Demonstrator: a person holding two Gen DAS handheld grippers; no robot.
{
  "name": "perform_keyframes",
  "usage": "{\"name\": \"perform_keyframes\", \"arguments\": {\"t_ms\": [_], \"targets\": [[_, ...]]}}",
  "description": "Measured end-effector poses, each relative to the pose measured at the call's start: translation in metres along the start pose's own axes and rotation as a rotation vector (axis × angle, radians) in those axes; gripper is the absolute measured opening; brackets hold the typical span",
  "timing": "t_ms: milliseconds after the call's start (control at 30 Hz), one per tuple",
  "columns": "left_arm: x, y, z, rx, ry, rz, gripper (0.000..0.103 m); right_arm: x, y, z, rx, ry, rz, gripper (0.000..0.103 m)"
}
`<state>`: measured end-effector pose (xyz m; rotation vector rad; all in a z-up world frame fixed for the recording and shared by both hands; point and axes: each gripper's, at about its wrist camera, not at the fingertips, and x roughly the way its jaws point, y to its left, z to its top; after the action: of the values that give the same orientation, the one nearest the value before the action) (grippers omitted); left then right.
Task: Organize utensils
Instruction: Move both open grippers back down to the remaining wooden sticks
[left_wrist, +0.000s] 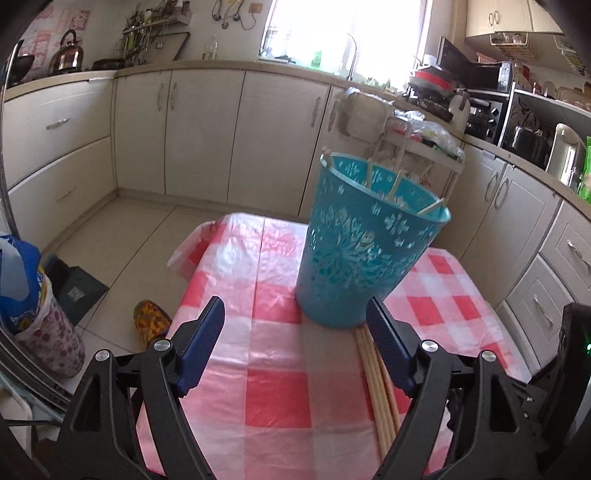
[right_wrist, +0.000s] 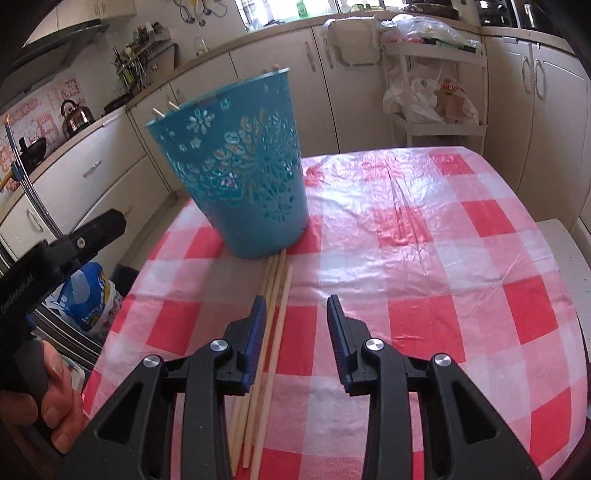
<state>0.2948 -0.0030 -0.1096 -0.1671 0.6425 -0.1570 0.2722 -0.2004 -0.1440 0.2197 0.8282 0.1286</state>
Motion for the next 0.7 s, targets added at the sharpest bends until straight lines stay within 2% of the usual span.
{"name": "perform_keyframes", "arguments": {"t_ms": [133, 267, 300, 333, 400, 467, 700], "targets": [[0.015, 0.001, -0.02, 0.014, 0.078, 0.001, 0.075, 0.011, 0.005, -0.005, -0.039, 0.045, -0.012, 0.031], [0.023, -0.007, -0.033, 0.049, 0.117, 0.0, 0.077, 0.026, 0.013, -0.009, -0.085, 0.096, -0.018, 0.029], [0.025, -0.009, -0.034, 0.054, 0.123, 0.0, 0.078, 0.029, 0.015, -0.011, -0.097, 0.108, -0.025, 0.028], [0.027, -0.011, -0.037, 0.062, 0.13, 0.001, 0.078, 0.033, 0.017, -0.013, -0.11, 0.119, -0.031, 0.022], [0.028, -0.013, -0.037, 0.073, 0.141, 0.004, 0.079, 0.033, 0.019, -0.014, -0.138, 0.121, -0.05, 0.019], [0.033, -0.017, -0.038, 0.086, 0.16, 0.006, 0.079, 0.032, 0.018, -0.014, -0.149, 0.126, -0.06, 0.01], [0.052, -0.037, -0.048, 0.152, 0.253, 0.009, 0.079, 0.02, -0.001, -0.021, -0.127, 0.116, -0.05, 0.009]]}}
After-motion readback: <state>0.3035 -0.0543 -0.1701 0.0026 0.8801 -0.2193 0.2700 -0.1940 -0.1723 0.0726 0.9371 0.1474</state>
